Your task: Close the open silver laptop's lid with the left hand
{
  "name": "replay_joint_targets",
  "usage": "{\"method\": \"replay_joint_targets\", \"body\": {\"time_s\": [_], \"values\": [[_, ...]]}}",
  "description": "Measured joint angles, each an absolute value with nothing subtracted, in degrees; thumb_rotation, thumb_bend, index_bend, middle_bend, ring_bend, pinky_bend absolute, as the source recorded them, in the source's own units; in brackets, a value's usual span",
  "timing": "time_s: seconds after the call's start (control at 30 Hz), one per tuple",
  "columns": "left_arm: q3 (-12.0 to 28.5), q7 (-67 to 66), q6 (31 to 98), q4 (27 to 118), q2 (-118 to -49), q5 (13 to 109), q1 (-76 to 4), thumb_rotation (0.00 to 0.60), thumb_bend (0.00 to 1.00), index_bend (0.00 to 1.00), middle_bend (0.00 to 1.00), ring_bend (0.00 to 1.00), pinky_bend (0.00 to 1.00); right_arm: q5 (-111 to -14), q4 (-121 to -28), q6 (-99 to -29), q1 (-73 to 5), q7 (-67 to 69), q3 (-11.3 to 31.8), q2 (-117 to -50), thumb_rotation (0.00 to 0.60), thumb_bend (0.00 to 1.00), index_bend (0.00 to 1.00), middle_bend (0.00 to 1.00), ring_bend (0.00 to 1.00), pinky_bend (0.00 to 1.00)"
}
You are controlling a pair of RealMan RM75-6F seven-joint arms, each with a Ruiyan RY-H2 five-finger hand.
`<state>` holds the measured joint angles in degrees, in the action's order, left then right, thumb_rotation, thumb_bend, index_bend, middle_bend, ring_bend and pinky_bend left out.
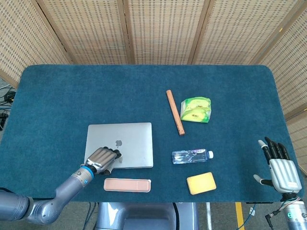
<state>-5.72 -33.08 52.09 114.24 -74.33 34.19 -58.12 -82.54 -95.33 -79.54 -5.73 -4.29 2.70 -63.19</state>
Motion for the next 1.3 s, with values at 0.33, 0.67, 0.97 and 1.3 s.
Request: {"method": "replay_joint_targets", "body": {"time_s": [0.33, 0.67, 0.97, 1.3], "values": [[-6.31, -33.68, 51.68, 113.96, -74.54, 33.47, -58.59, 0.6, 0.78, 0.31, 0.23, 0.25, 0.2, -82.53, -95.36, -79.52, -5.75, -4.41, 2.72, -63.18, 0.6, 0.05, 0.0, 0.0, 0.0, 0.0], [-5.65, -32.11, 53.23, 114.76, -73.97, 35.18, -57.78, 0.6, 0.53, 0.31, 0.22, 0.25, 0.2, -82.48, -95.33, -79.47, -5.79, -4.35, 2.75, -63.18, 0.6, 0.05, 0.0, 0.0, 0.0, 0.0], [-5.16, -27.86, 60.65, 116.16, -71.67, 46.15, -52.08, 0.6, 0.32, 0.2, 0.0, 0.02, 0.02, -82.54, -95.36, -79.58, -5.76, -4.52, 2.73, -63.22, 0.6, 0.05, 0.0, 0.0, 0.0, 0.0], [-6.35, -18.3, 74.79, 109.89, -70.93, 61.54, -38.25, 0.6, 0.3, 0.1, 0.0, 0.0, 0.0, -82.44, -95.35, -79.75, -5.69, -4.7, 2.79, -63.3, 0.6, 0.05, 0.0, 0.0, 0.0, 0.0]]}}
